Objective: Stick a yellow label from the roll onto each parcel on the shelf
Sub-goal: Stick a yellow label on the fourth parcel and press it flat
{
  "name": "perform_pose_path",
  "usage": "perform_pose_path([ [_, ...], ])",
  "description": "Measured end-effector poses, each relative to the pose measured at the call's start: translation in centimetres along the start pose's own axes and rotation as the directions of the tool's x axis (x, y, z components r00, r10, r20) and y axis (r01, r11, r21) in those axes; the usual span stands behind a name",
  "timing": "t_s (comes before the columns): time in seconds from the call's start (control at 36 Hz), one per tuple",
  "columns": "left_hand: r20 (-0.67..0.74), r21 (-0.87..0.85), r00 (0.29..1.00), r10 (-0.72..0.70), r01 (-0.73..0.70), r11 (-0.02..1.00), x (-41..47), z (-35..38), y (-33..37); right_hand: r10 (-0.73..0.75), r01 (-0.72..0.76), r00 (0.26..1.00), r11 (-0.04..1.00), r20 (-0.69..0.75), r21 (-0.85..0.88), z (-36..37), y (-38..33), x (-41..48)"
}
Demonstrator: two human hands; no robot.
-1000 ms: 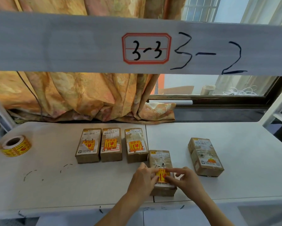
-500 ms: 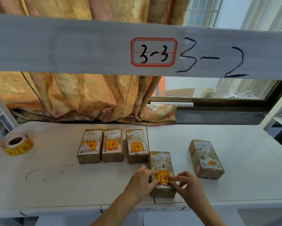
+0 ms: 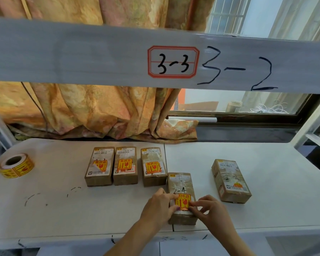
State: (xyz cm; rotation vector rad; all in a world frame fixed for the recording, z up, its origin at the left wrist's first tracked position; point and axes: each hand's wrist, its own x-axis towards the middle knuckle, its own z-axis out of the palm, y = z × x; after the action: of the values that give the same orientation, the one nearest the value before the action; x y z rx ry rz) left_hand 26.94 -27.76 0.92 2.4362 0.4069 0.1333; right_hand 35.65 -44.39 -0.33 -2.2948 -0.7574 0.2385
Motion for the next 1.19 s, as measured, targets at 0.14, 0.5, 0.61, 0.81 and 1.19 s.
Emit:
perform_pose_path([
  [0.14, 0.020, 0.040, 1.000, -0.014, 0.013, 0.999, -0.2, -0.2, 0.3, 0.005, -0.005, 1.000, 1.000, 0.020, -0.001, -0.4, -0.5, 0.0],
  [0.5, -0.082, 0.318, 0.985, 0.153, -0.120, 0.941, -1.3, -0.3, 1.3, 0.015, -0.016, 1.000, 0.989, -0.008, -0.149, -0.3, -1.6, -0.6],
  [0.61, -0.088, 0.420, 0.964, 0.252, -0.194, 0.887, -1.9, 0.3, 0.6, -0.116, 0.081, 0.990, 0.929, -0.077, -0.362, -0.1, -2.0, -1.2],
  [0.81, -0.008, 0.482, 0.901, 0.434, -0.377, 0.791, -3.3, 0.3, -0.2, -0.364, 0.319, 0.931, 0.827, -0.008, -0.463, -0.1, -3.3, -2.0],
  [1.19, -0.009, 0.639, 0.919, 0.394, -0.298, 0.710, 3.0, 0.8, 0.0, -0.208, 0.220, 0.975, 0.842, 0.080, -0.492, -0.3, -2.4, 3.6],
])
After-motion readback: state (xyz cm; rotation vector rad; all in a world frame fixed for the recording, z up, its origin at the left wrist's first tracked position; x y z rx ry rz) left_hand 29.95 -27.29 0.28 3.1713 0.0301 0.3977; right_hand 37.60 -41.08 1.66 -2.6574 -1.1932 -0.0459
